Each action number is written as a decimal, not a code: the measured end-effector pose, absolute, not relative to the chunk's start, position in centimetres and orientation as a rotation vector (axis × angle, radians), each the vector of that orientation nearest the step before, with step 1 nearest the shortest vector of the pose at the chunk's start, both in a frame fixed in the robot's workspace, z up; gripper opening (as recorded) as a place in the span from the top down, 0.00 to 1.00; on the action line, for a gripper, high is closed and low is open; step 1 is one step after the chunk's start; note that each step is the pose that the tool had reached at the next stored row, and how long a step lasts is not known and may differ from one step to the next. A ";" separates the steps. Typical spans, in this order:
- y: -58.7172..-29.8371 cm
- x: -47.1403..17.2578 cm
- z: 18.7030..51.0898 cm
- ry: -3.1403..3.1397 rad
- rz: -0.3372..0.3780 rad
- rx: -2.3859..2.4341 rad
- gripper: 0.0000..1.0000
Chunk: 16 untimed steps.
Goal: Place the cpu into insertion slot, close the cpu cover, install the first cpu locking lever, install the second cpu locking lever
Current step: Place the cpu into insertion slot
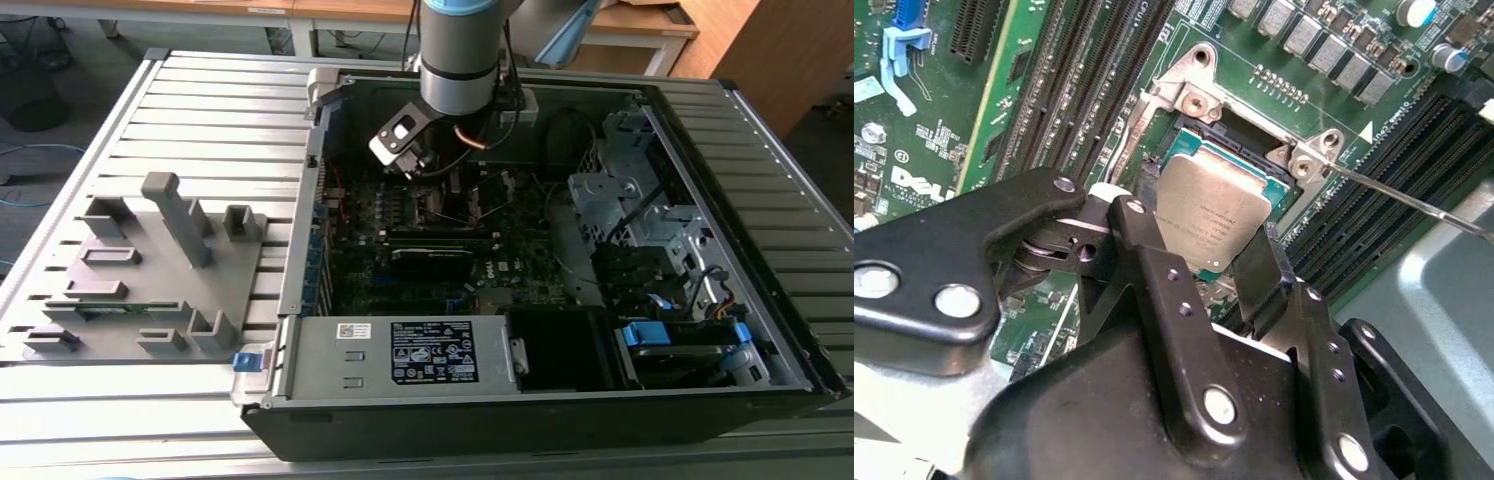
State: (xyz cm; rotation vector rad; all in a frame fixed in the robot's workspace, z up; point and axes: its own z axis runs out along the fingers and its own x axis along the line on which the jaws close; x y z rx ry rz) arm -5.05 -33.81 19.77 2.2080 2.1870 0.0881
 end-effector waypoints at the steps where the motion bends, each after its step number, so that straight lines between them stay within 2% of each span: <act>1: -33.8 -5.0 19.8 2.187 0.088 2.208 0.46; 16: -33.6 -5.0 19.3 2.186 0.088 2.208 0.46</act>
